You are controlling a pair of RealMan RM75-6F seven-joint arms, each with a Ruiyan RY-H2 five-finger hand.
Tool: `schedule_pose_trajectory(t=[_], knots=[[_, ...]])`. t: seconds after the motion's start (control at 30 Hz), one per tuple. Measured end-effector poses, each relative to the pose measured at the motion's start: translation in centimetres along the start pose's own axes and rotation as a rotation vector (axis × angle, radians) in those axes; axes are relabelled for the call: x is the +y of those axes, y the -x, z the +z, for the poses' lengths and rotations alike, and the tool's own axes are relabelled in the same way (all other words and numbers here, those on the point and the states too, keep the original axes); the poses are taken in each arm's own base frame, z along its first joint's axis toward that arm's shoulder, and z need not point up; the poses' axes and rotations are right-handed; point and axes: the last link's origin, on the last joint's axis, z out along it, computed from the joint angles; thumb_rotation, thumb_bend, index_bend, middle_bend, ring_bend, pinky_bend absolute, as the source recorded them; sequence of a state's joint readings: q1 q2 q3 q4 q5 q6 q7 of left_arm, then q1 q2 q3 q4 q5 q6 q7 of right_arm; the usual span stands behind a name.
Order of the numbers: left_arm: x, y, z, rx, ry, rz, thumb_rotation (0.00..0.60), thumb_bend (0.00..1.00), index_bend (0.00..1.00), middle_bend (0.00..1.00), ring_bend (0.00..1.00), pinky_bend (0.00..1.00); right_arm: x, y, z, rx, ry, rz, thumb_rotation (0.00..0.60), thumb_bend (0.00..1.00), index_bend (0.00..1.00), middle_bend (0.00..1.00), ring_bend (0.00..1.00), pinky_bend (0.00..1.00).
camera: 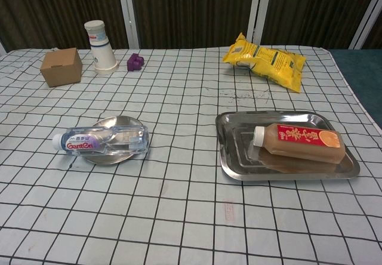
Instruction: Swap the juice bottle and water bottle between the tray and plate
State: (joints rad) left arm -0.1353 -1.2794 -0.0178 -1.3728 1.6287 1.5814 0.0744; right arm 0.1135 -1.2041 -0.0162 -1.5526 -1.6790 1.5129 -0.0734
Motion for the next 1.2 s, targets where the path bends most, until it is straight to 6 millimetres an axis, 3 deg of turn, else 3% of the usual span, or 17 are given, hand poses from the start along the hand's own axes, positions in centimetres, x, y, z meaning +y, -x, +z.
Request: schedule_pose_trajectory(t=[0.37,0.53,0.7,0.83,1.03,1.2], knots=[[0.1,0.0,0.3,-0.003,0.011,-0.019,0.600,0.39,0.00,0.00,0.00,0.08,-0.5,0.8,0.7,-0.044,-0.013,-0.010,0.600,0.06,0.00,0.00,0.00,0.00],[0.3,0.0,0.4,-0.004,0.026,-0.026,0.600,0.39,0.00,0.00,0.00,0.08,-1.4,2.0,3.9,-0.114,-0.015,-0.099,0.600,0.07,0.00,0.00,0.00,0.00],[0.6,-0.1,0.2,0.002,0.040,-0.031,0.600,0.38,0.00,0.00,0.00,0.08,-2.9,4.4,8.5,-0.223,-0.006,-0.192,0.600,0.10,0.01,0.02,0.00,0.00],[0.4,-0.1,0.1,0.003,0.035,-0.033,0.600,0.39,0.00,0.00,0.00,0.08,-5.2,6.2,11.7,-0.280,-0.019,-0.198,0.600,0.13,0.10,0.15,0.00,0.04],[-0.1,-0.6,0.0,0.013,0.019,-0.048,0.600,0.38,0.00,0.00,0.00,0.08,-7.3,8.0,13.9,-0.304,-0.033,-0.173,0.600,0.21,0.27,0.28,0.06,0.15],[-0.4,-0.8,-0.1,0.023,0.010,-0.047,0.600,0.38,0.00,0.00,0.00,0.08,-8.8,10.0,15.5,-0.346,-0.026,-0.141,0.600,0.23,0.35,0.34,0.13,0.25]])
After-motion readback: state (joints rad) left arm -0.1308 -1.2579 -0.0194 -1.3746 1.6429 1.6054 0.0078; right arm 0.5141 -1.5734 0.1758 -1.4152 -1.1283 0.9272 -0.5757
